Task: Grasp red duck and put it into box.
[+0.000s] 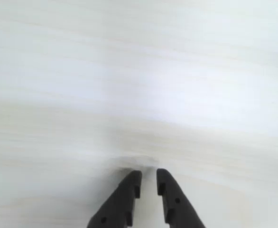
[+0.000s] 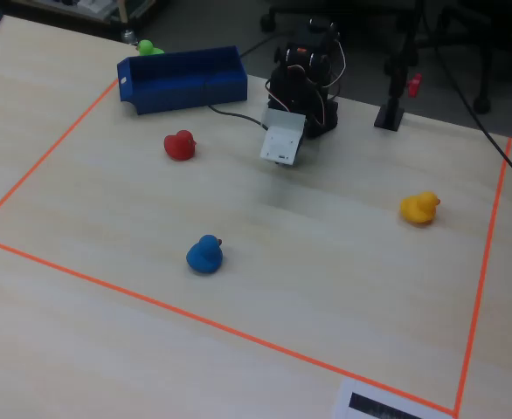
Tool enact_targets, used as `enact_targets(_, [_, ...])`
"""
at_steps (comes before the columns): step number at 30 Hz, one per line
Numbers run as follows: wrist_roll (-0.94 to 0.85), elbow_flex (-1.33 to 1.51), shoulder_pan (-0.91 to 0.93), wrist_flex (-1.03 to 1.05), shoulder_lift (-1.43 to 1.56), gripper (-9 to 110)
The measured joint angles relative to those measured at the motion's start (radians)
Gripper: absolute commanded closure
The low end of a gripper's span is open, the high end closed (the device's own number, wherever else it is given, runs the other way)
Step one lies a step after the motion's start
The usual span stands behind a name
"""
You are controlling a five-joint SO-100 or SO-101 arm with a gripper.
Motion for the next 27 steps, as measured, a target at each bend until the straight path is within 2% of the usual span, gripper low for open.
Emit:
enact_targets(6, [0.020,0.002,0.000,-0.023,0.000,101])
enact_targets(12, [0.055,-0.055,0.002,-0.253,-0.103,101])
enact_targets(21, [0.117,-0.497,0.163,-0.333,-0.541,101])
enact_targets(27, [0.143,-0.838,0.354,-0.333,-0.813,100])
